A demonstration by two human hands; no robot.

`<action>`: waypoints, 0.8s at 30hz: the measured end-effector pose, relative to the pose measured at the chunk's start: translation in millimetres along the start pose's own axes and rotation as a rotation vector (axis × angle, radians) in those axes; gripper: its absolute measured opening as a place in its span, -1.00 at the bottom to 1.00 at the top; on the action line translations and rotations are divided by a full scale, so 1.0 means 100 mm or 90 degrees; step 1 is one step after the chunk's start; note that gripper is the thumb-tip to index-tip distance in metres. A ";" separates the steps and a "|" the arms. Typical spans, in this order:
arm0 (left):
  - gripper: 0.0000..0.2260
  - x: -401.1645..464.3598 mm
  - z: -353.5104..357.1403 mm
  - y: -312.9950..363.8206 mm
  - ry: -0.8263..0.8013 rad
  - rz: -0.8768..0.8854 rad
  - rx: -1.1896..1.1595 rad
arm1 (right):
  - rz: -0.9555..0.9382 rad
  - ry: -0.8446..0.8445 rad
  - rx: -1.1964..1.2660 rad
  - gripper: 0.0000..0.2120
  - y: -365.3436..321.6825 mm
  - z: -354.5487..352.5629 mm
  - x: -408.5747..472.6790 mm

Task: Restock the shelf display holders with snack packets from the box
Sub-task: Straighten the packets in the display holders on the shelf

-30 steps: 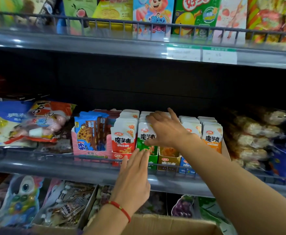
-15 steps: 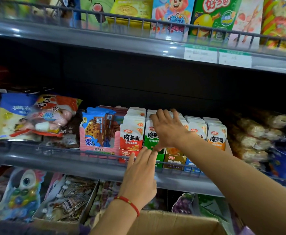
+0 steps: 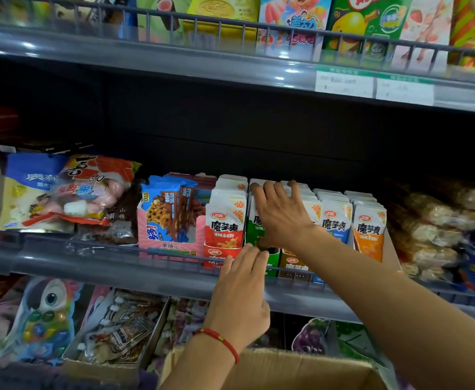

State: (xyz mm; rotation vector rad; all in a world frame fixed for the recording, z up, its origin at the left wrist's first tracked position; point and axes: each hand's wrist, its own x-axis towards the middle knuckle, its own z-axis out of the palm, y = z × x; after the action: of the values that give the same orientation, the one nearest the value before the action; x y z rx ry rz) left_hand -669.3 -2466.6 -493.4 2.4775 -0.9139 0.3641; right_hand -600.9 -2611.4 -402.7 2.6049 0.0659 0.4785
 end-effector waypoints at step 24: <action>-0.31 0.02 0.04 -0.04 0.016 0.021 0.022 | -0.012 0.046 0.055 -0.42 0.30 -0.19 0.09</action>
State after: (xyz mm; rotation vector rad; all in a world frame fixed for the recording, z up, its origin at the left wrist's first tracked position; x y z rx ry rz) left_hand -665.3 -2467.2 -497.4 2.4861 -0.9458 0.4253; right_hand -600.2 -2628.2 -369.9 2.6689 0.1383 0.5754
